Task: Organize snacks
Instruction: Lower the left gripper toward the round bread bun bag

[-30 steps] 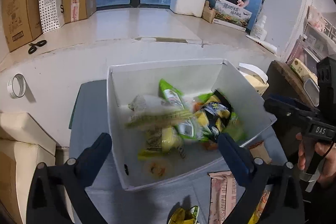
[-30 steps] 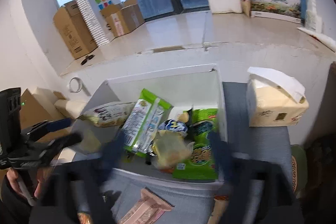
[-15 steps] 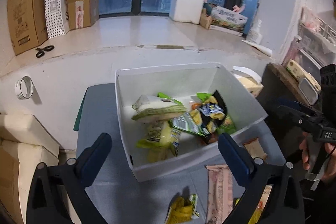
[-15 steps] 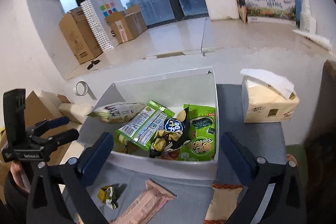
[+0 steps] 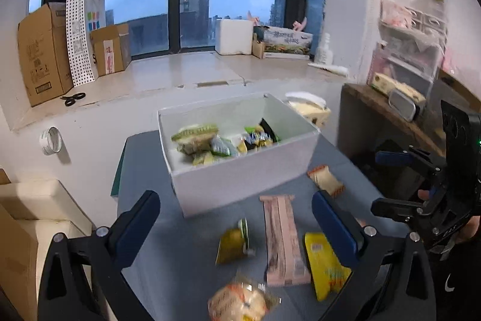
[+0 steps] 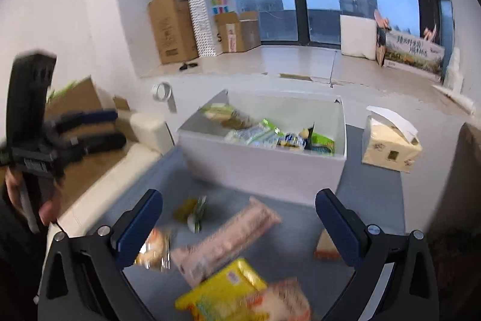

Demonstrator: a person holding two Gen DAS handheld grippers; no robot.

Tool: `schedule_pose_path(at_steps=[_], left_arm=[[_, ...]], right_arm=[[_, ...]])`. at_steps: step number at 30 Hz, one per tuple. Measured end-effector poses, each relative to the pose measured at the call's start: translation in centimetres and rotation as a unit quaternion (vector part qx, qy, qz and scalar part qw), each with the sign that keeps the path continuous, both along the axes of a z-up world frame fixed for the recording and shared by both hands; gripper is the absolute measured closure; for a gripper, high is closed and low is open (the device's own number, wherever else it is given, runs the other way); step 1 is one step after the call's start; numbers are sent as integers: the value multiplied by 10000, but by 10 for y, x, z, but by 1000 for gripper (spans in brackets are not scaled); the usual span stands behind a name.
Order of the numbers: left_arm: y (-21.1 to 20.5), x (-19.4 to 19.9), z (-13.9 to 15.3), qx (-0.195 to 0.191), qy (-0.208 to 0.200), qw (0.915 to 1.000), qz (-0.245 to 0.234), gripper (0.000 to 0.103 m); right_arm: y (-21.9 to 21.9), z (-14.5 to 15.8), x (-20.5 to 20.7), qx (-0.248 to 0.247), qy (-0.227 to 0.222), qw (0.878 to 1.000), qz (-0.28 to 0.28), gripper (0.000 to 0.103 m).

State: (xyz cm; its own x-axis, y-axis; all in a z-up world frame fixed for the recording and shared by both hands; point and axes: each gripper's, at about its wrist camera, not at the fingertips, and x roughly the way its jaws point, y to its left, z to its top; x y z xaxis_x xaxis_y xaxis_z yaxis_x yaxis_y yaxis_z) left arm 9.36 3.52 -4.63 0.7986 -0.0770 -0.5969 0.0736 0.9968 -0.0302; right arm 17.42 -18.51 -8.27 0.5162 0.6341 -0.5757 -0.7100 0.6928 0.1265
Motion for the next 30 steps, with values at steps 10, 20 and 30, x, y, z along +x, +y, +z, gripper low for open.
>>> schedule_pose_path(at_steps=[10,20,30], left_arm=[[-14,-31,-64,533,722,9952,-402,0],[-25,-21,-142,1446,1817,9618,-1451,0],[-22,-5,-167,1223,2130,9511,-1875,0]], right_arm=[[-31,-64,-46,26,816,9963,-264,0],[-58,-79,-54,225,1019,9928,-592,0],[-65,-87,-63,335,1067,9920,-591,0]])
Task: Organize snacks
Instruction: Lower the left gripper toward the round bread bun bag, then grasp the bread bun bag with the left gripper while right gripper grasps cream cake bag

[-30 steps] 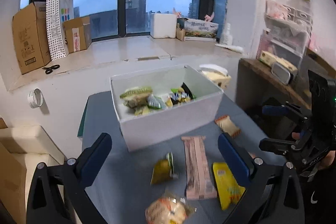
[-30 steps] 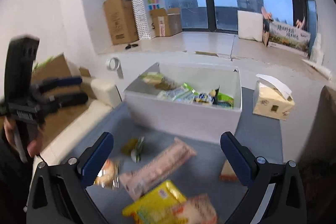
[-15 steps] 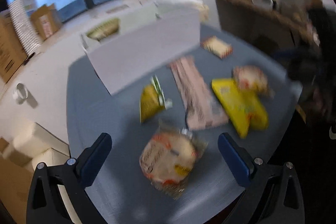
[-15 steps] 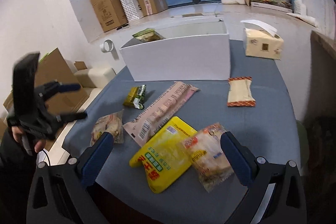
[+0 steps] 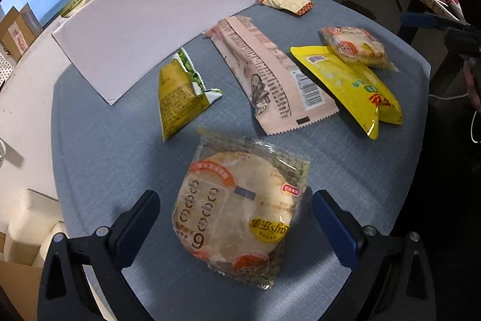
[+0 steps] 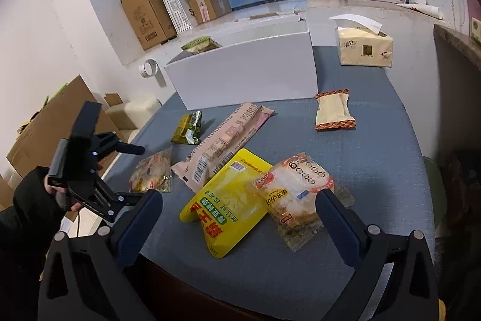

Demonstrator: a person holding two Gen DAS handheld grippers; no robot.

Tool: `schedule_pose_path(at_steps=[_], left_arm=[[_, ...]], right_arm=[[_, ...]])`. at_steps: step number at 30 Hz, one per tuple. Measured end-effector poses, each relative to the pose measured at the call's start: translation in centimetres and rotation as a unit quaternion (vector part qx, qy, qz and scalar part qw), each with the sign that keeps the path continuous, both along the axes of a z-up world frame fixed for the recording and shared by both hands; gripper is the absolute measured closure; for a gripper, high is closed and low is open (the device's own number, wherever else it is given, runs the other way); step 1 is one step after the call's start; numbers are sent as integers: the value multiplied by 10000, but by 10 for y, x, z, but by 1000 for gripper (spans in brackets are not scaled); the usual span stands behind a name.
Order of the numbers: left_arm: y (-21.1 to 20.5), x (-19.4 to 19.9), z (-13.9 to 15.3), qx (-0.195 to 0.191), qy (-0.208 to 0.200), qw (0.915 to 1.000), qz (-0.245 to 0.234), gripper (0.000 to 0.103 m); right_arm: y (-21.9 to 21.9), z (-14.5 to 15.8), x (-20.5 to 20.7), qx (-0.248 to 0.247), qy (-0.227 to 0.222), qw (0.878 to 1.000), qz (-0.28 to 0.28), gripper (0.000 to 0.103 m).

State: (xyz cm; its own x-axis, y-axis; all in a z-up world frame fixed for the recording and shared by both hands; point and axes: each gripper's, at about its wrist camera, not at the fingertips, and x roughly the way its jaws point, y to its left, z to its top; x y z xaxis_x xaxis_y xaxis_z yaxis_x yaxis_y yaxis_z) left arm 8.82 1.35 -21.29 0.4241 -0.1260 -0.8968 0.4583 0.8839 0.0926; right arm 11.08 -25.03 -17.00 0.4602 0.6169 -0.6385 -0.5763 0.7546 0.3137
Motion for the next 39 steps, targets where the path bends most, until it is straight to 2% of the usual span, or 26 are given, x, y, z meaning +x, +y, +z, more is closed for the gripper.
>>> schedule_pose_path(at_steps=[9,15,17,18,22,26,29,31,36,39], left_arm=[[8,6,-9,-414,267,9988,26,0],[10,2,-8,-424,208,9989,27,1],[13,2,-5,-467,129,9988,101,13],[17,0,-2,-493,91,9986,174,23],[28,1,0,-483,59,9974,534,23],[28,-14,15,-548,-220,9962,636,23],[31,-26,38,-773,-513,9918,882,23],[29,-33,52,-733,-712,9887,1101,23],[14,-48,86,-740,-1294,9795,1358,23],[12,-53,99,-704,-1497,9734,1583,23]], right_arm=[[-1,-2,-1,-31,46,10000,32,0],[-1,-5,-2,-74,76,9999,28,0],[0,-6,-2,-77,95,9999,21,0],[1,-7,-2,-78,95,9999,25,0],[2,-9,-2,-125,110,9999,15,0],[0,-11,1,-100,150,9998,-47,0],[-2,-10,9,-113,181,9997,-140,0],[-2,-9,17,-157,187,9994,-237,0],[0,-3,59,-312,162,9971,-670,0],[7,-1,95,-553,71,9944,-902,0]])
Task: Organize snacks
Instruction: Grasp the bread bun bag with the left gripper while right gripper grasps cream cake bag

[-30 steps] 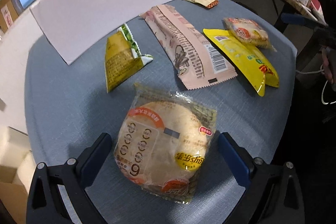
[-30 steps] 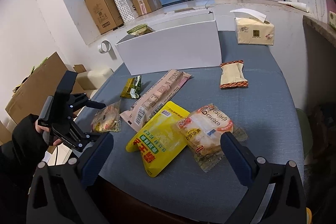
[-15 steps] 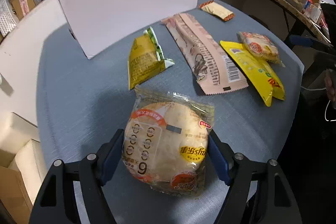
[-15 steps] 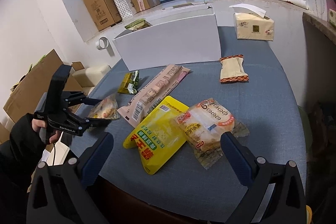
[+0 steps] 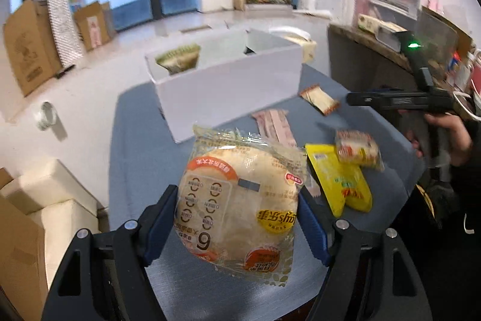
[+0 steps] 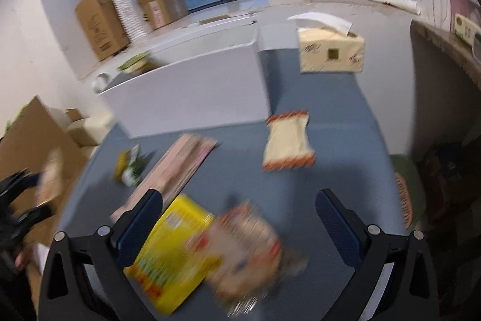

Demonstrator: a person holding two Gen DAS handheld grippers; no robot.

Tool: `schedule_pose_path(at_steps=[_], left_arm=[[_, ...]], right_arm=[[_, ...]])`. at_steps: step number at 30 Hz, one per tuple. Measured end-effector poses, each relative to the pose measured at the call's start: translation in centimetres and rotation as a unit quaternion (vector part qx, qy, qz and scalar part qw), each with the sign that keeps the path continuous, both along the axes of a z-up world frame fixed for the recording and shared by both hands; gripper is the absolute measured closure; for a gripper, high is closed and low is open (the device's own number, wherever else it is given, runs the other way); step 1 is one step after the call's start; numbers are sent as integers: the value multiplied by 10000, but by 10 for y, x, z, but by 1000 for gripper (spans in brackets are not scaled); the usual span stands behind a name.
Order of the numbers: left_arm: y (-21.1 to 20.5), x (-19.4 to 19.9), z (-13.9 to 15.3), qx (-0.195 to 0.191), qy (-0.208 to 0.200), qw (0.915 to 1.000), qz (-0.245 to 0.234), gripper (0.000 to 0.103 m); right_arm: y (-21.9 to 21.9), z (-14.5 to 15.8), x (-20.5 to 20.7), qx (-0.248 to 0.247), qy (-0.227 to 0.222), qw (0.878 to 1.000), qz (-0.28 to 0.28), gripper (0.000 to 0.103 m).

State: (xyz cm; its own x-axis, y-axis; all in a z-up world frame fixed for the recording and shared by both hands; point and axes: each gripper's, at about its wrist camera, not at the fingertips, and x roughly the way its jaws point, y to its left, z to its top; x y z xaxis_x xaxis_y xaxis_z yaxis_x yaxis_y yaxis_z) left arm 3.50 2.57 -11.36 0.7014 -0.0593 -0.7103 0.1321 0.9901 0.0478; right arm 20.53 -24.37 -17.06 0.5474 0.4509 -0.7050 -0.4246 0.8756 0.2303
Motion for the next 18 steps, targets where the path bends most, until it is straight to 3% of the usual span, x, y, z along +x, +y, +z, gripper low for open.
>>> schedule_pose_path(at_steps=[5,10,18], left_arm=[[1,-6,9,-57,-131,9998,168,23],[6,-11,11,-123,-199,9993,278,23],[14,-14,11,-250,-184,9988,375,23]], right_arm=[[15,-8,54,-510,29,9986,-105,0],[31,-37,90,-1260,175,9917,-168,0],[33,-57,101,-1238,400,9914,-169,0]])
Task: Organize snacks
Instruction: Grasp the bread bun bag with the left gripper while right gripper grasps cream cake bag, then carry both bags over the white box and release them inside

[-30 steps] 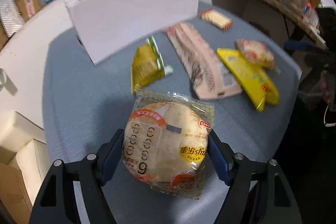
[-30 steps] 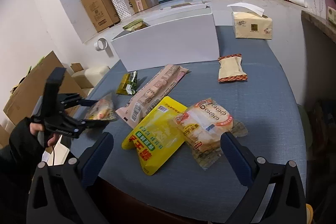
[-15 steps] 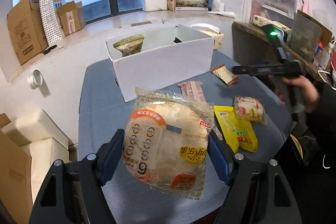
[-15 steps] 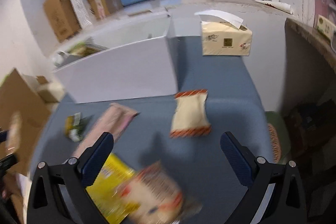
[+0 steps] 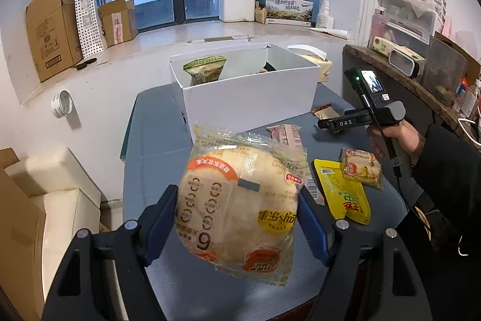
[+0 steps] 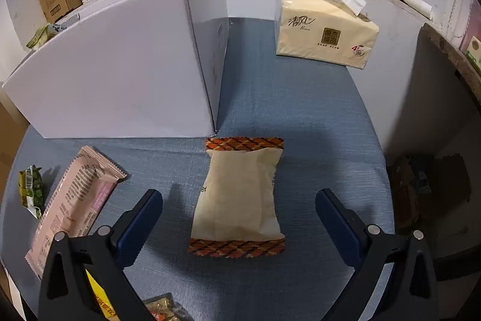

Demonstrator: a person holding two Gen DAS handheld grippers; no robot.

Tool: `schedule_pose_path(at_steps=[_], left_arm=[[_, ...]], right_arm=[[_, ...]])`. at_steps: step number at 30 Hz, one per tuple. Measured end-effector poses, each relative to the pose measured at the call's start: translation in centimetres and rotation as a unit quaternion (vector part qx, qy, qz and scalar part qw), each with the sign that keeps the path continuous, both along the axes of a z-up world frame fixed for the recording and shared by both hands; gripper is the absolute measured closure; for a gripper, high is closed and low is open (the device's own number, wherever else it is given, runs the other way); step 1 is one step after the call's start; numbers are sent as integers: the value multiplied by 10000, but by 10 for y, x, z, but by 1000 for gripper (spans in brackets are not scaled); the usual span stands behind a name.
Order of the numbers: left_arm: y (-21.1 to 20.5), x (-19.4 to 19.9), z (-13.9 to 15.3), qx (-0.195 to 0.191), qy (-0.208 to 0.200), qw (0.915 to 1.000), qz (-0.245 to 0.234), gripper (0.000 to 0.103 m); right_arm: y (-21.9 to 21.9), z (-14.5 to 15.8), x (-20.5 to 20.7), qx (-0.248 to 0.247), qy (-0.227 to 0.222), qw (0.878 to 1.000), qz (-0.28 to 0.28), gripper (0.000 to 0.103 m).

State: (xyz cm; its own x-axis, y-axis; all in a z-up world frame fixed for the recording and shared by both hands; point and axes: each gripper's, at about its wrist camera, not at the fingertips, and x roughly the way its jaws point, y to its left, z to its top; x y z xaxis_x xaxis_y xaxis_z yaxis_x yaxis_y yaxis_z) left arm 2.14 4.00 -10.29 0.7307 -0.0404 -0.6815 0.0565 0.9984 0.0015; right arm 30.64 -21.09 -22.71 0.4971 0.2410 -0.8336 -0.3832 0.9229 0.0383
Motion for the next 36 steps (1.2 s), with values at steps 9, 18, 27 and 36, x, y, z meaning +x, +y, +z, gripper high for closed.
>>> schedule_pose_path(at_steps=[9,18,27,36], left_arm=[[2,0,-1,-19,24,10000,31,23],[11,9,3,-125,55,9997,198,23],[6,61,50,-352,-325,9988,59,23],[8,195,88,-1275,-474,9907,-40,23]], right_arm=[[3,3,2,-294,-31,9996,-24,55],[-11,34,-36,270,-368,9989,109,56],[-12,101,-95,1164,-889,9878,530,56],[17,154,-45,1454,-1258,9797,565,56]])
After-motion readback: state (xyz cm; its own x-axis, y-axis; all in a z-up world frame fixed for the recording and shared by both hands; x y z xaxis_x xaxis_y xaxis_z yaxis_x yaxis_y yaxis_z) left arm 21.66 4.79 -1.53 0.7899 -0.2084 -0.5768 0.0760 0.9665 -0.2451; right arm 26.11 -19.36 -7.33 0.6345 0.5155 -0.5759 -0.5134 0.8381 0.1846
